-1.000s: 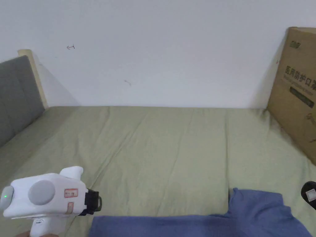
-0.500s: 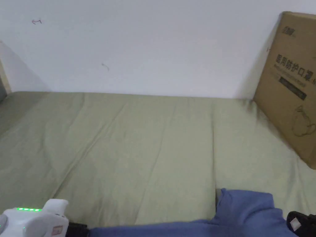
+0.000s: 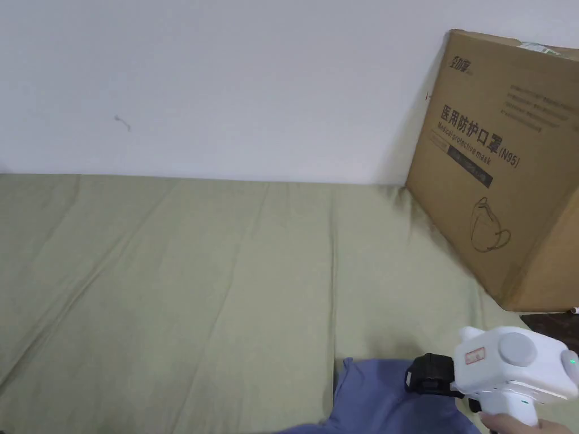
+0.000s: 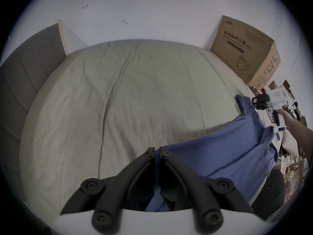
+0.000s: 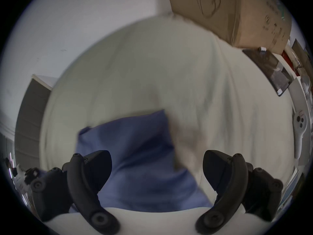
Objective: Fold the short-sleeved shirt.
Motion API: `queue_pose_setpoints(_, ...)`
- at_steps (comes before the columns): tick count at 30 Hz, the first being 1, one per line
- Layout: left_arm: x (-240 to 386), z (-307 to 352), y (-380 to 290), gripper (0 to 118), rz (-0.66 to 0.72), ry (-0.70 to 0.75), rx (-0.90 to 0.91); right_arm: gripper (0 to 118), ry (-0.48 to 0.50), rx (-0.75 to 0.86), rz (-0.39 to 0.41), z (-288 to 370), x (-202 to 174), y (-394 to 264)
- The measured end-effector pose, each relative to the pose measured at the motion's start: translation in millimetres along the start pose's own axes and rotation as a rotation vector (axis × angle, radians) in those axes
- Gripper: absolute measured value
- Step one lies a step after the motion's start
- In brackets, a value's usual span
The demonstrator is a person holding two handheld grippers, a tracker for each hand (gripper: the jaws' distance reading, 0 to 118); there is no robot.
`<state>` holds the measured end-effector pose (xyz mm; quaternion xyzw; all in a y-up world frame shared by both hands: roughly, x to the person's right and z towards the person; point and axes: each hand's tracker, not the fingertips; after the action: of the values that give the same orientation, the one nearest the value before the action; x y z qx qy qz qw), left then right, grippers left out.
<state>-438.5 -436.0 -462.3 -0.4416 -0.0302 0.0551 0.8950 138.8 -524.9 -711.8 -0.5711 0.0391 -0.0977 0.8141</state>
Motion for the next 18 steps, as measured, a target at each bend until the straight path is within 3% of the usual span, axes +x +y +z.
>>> queue_pose_setpoints(2,0,1,-1,3,0.009,-0.004,-0.005,109,-0.051,-0.04,-0.022,-20,4,7)
queue_pose_setpoints(3,4,2,-2,3,0.009,-0.002,-0.007,109,-0.006,-0.048,-0.042,-12,-1,3)
queue_pose_setpoints(5,3,0,-6,3,0.001,0.011,-0.022,107,-0.053,-0.025,0.061,-4,-9,-6)
queue_pose_setpoints(7,-1,-5,-9,3,0.004,0.017,-0.037,81,-0.124,-0.021,0.211,9,-21,-17)
queue_pose_setpoints(8,-4,-6,-11,3,0.019,0.015,-0.039,61,-0.14,-0.015,0.264,15,-25,-22)
queue_pose_setpoints(9,-7,-8,-12,3,0.042,0.007,-0.042,24,-0.052,-0.011,0.25,23,-26,-24)
queue_pose_setpoints(10,-9,-11,-13,3,0.066,-0.002,-0.039,5,-0.018,-0.009,0.239,29,-26,-28)
queue_pose_setpoints(18,-24,-4,-7,3,0.211,-0.023,0.104,5,0.135,0.313,0.087,108,-19,-35)
